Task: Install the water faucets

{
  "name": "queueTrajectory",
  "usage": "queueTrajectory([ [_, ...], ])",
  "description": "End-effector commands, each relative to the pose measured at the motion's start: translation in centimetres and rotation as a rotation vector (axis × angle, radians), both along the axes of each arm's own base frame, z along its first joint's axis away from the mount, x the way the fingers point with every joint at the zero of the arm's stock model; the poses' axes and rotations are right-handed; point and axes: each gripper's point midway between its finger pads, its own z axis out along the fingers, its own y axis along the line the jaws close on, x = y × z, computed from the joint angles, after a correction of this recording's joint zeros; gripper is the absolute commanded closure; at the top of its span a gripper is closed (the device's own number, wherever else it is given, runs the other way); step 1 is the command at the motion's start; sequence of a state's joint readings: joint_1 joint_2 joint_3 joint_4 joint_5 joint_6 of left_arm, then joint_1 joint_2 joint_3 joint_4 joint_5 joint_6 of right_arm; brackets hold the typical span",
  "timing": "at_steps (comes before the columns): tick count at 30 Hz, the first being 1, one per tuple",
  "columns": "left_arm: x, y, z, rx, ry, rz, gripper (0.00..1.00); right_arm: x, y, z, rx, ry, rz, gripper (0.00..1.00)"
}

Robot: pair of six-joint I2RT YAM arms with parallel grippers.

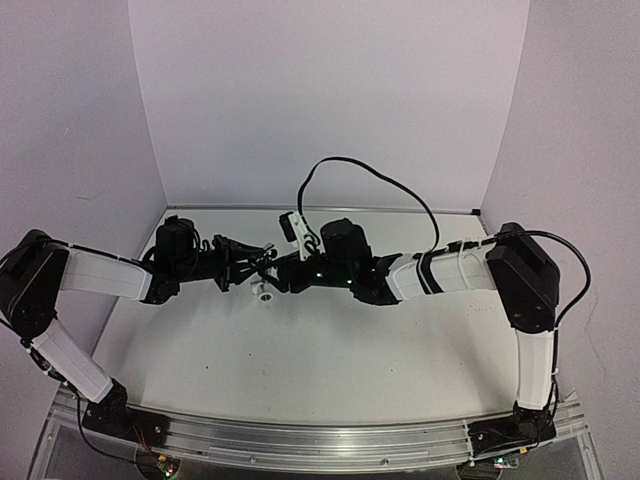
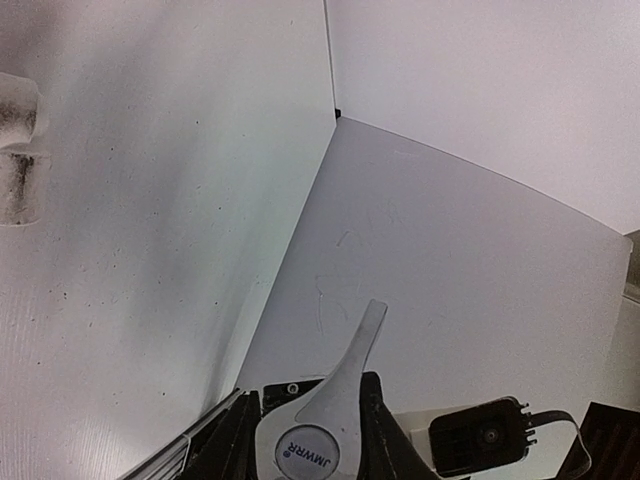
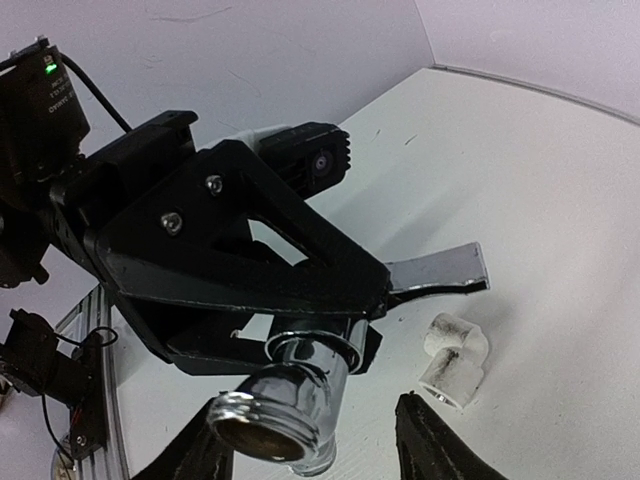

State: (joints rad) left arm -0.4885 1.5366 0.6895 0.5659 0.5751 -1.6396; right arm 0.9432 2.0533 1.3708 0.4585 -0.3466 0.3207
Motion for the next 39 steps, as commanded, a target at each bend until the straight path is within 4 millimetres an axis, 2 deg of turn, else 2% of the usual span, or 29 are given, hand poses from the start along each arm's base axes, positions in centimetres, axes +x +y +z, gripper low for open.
queueTrajectory([
  [1,-0.2,-0.3,3.6,-0.07,-0.059,-0.014,1.0,0.7,1.2,3.6,0.1,-0.082,0.009,0.6],
  [5,-0.2,-0.4,4.0,-0.076,-0.07,-0.02,1.0,0.6,1.6,3.5,0.105,-0.077,0.026,0.62],
  [7,-0.1,-0.4,4.7,-0.07,-0.11,-0.023,1.0,1.0,0.9,3.6,0.089,-0.095,-0.013,0.67],
  [8,-0.1,-0.4,5.0,-0.067,-0.126,-0.021,1.0,1.3,0.2,3.8,0.075,-0.114,-0.053,0.76],
  [9,-0.1,-0.3,5.1,-0.066,-0.133,-0.016,1.0,1.5,-0.6,3.9,0.062,-0.131,-0.086,0.9],
  [10,0.0,-0.2,5.3,-0.066,-0.141,-0.012,1.0,1.5,-1.1,4.1,0.055,-0.142,-0.1,1.0],
  [16,0.6,-1.4,6.7,-0.06,-0.215,-0.064,0.98,1.0,-0.6,4.6,0.08,-0.106,-0.063,1.0],
  [18,0.7,-1.4,6.7,-0.038,-0.253,-0.063,0.73,0.8,-0.9,5.3,0.096,-0.098,-0.064,1.0],
  [19,0.7,-1.2,6.7,-0.021,-0.285,-0.058,0.52,0.6,-1.1,5.7,0.104,-0.091,-0.064,1.0],
  [21,0.7,-0.8,6.9,0.032,-0.372,-0.045,0.21,-0.1,-1.8,6.7,0.128,-0.068,-0.011,1.0],
  [23,0.7,-0.6,7.0,0.106,-0.458,-0.06,0.07,-1.2,-2.4,7.3,0.129,-0.023,0.116,1.0],
  [25,0.5,-0.8,7.3,0.17,-0.553,-0.104,0.01,-2.1,-3.5,7.1,0.085,0.022,0.213,1.0],
  [28,-0.6,-1.4,7.6,0.203,-0.671,-0.197,0.0,-3.0,-5.9,6.8,0.023,0.071,0.302,1.0],
  [32,-2.9,-3.1,7.3,0.154,-0.734,-0.38,0.01,-5.5,-9.3,7.9,0.032,0.041,0.438,1.0],
  [36,-5.4,-5.9,7.6,0.074,-0.731,-0.529,0.0,-5.1,-12.3,8.4,-0.01,-0.076,0.397,1.0],
  [39,-7.2,-8.8,8.5,0.025,-0.737,-0.612,0.0,-4.9,-12.8,8.8,-0.032,-0.136,0.396,1.0],
])
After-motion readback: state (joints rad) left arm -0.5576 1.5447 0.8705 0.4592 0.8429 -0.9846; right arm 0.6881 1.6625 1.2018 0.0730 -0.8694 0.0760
